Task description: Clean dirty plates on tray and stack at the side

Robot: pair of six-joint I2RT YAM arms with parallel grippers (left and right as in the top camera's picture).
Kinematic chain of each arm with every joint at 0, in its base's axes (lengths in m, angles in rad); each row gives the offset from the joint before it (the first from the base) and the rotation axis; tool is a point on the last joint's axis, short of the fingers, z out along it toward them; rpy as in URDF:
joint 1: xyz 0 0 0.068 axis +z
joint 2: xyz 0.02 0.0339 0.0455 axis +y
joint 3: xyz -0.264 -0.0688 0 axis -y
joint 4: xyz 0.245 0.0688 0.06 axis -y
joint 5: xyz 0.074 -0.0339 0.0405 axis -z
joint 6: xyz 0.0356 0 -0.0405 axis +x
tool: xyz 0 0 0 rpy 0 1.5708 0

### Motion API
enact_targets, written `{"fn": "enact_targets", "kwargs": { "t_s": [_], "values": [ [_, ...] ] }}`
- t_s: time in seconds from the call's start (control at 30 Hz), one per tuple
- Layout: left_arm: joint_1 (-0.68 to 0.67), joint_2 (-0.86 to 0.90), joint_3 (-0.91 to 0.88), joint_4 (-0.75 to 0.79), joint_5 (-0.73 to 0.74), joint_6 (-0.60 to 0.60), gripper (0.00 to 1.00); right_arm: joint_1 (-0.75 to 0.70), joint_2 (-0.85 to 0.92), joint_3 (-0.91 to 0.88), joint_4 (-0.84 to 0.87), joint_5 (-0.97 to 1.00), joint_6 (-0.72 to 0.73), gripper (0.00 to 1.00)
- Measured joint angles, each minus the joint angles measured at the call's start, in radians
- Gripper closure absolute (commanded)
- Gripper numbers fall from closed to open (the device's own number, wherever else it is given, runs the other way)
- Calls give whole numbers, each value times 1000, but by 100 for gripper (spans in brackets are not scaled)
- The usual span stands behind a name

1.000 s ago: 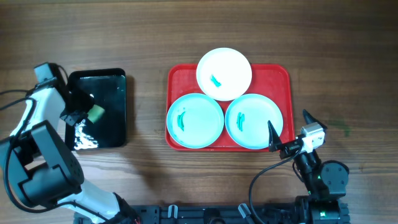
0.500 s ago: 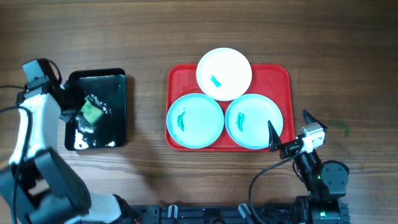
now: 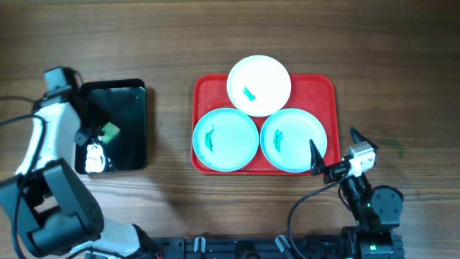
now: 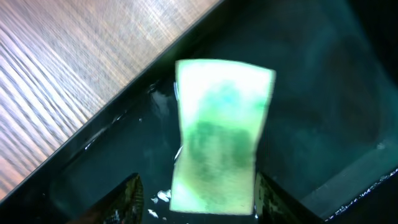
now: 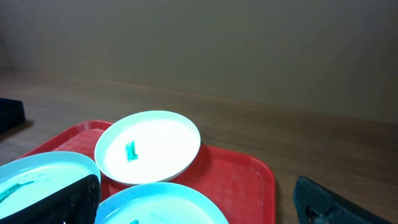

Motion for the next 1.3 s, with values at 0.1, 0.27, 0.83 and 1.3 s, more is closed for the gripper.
{"fn": "enact_targets", "kwargs": {
  "t_s": [0.1,0.27,0.83,1.3],
  "values": [
    [79,42,0,-5,108,15,50,0,0,0,0,0,0,0],
    [96,114,0,32,177,24,59,0,0,0,0,0,0,0],
    [45,-65,1,58,84,68,96,0,0,0,0,0,0,0],
    [-325,154,1,79,-605,117,96,0,0,0,0,0,0,0]
  ]
}}
